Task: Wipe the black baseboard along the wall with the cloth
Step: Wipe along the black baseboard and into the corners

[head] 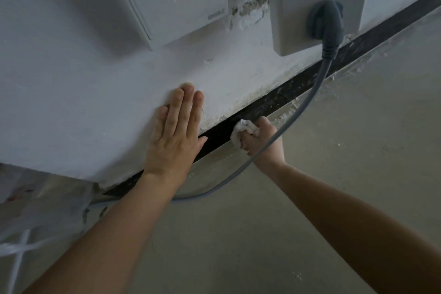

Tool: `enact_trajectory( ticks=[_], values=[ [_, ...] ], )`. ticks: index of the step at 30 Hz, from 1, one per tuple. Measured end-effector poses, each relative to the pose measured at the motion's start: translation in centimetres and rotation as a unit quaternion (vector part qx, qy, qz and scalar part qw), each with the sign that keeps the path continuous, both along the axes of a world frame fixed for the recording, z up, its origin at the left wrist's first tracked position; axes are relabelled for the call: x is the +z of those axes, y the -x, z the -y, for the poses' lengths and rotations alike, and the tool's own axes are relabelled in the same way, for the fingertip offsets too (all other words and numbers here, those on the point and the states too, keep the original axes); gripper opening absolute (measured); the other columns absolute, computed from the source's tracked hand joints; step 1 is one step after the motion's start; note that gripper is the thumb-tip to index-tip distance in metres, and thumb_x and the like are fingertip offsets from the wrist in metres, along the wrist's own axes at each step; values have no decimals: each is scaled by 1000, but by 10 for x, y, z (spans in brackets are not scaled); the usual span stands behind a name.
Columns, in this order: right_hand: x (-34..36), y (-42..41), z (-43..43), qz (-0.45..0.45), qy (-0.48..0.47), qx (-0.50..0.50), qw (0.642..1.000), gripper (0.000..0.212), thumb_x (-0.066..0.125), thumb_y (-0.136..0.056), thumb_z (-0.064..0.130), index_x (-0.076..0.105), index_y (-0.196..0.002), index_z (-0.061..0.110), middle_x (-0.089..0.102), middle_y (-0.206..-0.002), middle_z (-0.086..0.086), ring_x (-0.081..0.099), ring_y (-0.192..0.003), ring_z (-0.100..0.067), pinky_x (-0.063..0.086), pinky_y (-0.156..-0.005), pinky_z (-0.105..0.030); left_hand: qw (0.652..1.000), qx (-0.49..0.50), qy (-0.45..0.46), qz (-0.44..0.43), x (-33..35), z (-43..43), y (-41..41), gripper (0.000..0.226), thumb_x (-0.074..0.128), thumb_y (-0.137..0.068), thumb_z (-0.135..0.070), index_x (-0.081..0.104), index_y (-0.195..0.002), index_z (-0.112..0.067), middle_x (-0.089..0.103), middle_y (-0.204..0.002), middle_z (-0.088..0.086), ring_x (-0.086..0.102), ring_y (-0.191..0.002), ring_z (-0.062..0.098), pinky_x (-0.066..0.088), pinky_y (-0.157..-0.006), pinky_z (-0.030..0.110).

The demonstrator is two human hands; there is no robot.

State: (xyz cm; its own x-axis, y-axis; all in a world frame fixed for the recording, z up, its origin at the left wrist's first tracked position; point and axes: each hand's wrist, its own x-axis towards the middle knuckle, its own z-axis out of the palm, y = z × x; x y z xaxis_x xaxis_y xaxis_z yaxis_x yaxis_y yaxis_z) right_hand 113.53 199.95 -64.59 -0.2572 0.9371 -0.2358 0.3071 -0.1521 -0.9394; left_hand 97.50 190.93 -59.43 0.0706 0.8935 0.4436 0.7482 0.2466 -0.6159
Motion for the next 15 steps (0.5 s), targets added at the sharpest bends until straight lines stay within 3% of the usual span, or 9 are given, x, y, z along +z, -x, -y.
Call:
enact_trajectory(
  ticks=[2, 4, 6, 8, 11, 13, 15],
  values=[
    [3, -7, -11, 8, -5, -46, 999, 28, 63, -85, 20, 48, -62, 22, 55, -55, 9, 53, -44, 2, 43, -44, -19, 1000, -3, -5, -4, -1, -2, 1, 105, 49, -88, -61, -8, -151, 1, -26, -152, 23, -24, -142, 32, -9, -117, 41],
    [6, -13, -24, -1, 15, -126, 992, 29, 62, -87, 20, 56, -58, 20, 65, -62, 0, 63, -53, -11, 50, -46, -24, 1000, -5, -8, -7, -3, -3, 3, 105, 48, -88, -62, -8, -151, 1, -26, -153, 23, -24, -142, 32, -9, -117, 41],
    [3, -20, -39, -21, 63, -217, 974, 10, 64, -87, 23, 66, -79, 16, 71, -81, -12, 68, -61, -19, 52, -45, -24, 1000, -6, -11, -14, -4, -4, 4, 105, 46, -88, -63, -7, -151, 1, -25, -153, 23, -24, -143, 32, -9, -117, 41],
    [1, -28, -44, -33, 75, -255, 964, 19, 64, -86, 22, 65, -94, 5, 70, -86, -14, 69, -63, -20, 49, -41, -20, 1000, -10, -18, -18, -5, -5, 4, 105, 46, -87, -65, -6, -151, 1, -24, -153, 24, -23, -143, 32, -8, -117, 41],
    [3, -28, -26, -5, 44, -176, 983, 13, 63, -88, 23, 65, -88, 10, 69, -81, -9, 72, -68, -22, 52, -43, -23, 999, -14, -26, -13, -7, -7, 4, 105, 47, -88, -64, -6, -151, 1, -24, -153, 23, -23, -143, 32, -9, -117, 41],
    [8, -18, -2, 9, 25, -85, 996, 16, 65, -88, 22, 62, -73, 19, 65, -67, 5, 68, -62, -16, 56, -48, -30, 999, -16, -30, -9, -7, -7, 4, 105, 47, -88, -64, -6, -151, 1, -24, -153, 23, -23, -143, 31, -9, -117, 41],
    [4, -3, 19, -2, 19, -1, 1000, 19, 70, -81, 22, 57, -68, 18, 60, -57, 8, 62, -55, -13, 55, -51, -38, 999, -16, -33, -11, -7, -8, 3, 105, 47, -87, -64, -6, -151, 1, -24, -153, 23, -23, -143, 31, -9, -117, 41]
  ],
)
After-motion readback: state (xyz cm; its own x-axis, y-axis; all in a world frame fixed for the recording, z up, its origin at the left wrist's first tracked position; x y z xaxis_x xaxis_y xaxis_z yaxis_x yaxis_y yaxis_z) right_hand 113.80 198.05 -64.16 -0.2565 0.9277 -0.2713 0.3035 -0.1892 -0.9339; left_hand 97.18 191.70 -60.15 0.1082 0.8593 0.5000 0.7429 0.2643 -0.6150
